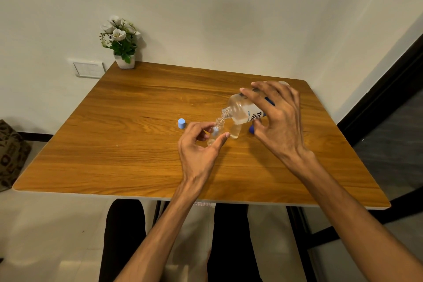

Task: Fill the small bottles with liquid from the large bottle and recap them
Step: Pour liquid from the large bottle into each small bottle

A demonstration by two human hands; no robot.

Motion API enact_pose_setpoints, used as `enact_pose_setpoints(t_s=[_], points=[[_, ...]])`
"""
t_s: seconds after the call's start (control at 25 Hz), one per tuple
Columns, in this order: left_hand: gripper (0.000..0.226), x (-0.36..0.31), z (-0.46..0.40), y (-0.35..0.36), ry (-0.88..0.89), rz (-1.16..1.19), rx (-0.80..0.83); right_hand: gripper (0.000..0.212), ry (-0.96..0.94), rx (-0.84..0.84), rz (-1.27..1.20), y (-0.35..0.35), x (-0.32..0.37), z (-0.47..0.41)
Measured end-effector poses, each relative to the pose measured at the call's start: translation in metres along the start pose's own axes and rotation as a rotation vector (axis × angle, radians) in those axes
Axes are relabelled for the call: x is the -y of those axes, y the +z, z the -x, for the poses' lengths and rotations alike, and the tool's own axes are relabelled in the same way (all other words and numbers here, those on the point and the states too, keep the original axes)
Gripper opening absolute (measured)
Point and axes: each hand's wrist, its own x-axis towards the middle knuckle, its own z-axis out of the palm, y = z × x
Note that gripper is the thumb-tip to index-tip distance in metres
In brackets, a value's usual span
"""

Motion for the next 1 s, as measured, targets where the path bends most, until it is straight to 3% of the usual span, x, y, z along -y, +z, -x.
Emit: enact_pose_setpoints(t_s=[1.0], points=[[0.040, 0.0006, -0.0007, -0.0005, -0.003, 0.004, -0.006, 0.073, -0.039, -0.007, 0.039, -0.0021, 0.0002, -0.0061]])
